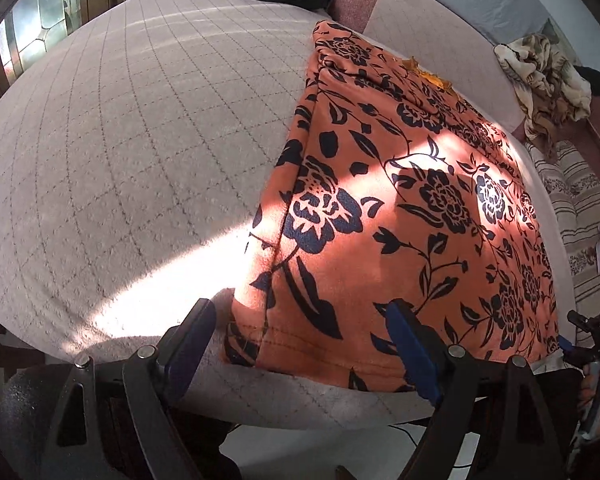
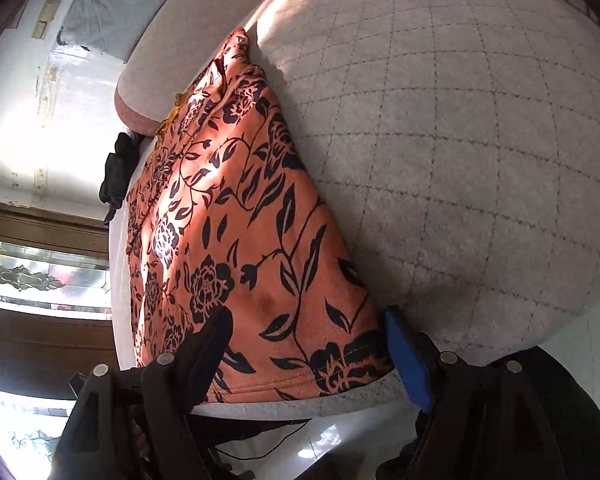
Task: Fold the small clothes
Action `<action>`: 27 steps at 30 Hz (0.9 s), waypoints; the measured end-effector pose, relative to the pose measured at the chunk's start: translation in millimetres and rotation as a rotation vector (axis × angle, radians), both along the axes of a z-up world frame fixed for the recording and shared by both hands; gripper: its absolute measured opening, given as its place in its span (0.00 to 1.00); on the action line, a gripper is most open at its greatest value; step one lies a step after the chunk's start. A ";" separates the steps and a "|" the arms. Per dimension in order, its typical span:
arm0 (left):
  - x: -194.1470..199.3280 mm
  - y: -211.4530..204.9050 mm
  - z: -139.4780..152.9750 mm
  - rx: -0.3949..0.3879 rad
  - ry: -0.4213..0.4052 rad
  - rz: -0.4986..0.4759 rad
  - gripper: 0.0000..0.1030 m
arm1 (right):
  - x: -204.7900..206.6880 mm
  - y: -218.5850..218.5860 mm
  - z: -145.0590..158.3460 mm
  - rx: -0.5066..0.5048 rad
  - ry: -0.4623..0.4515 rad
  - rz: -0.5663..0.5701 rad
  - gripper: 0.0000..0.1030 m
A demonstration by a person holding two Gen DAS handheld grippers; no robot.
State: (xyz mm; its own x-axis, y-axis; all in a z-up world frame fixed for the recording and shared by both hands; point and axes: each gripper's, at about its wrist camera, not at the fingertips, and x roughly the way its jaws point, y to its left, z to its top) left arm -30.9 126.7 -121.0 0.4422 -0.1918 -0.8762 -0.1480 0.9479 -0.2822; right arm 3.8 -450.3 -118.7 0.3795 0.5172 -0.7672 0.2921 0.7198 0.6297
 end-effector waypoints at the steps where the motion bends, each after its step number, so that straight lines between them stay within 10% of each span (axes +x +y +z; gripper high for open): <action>1: 0.0 1.1 -0.6 -0.001 -0.004 0.002 0.84 | -1.8 0.9 0.5 0.002 -0.006 0.004 0.76; 4: 0.6 -1.8 -0.7 0.016 -0.001 -0.004 0.79 | -4.7 1.6 0.8 0.014 -0.015 0.007 0.72; 10: -0.3 8.6 0.9 0.014 0.007 0.018 0.13 | -2.8 1.3 -0.2 -0.013 -0.008 0.013 0.60; 16: -3.2 -1.5 12.9 0.058 -0.041 -0.007 0.14 | -5.0 2.3 5.1 -0.036 -0.029 0.012 0.59; 22: 1.5 -8.4 3.0 0.105 -0.008 -0.006 0.41 | 1.1 7.2 -1.6 -0.065 0.002 0.055 0.61; 25: 0.8 -11.5 5.6 0.086 -0.020 -0.037 0.08 | 2.9 13.8 -4.5 -0.070 0.015 0.089 0.10; 27: -2.6 -12.0 14.9 0.100 -0.049 -0.031 0.08 | 2.4 18.8 0.1 -0.113 0.000 0.098 0.10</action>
State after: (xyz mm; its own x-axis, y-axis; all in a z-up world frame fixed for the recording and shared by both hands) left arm -33.5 114.7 -106.1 0.4804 -0.1185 -0.8690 -0.1063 0.9757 -0.1918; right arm 6.1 -431.5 -118.6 0.3314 0.4621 -0.8226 0.2172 0.8111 0.5432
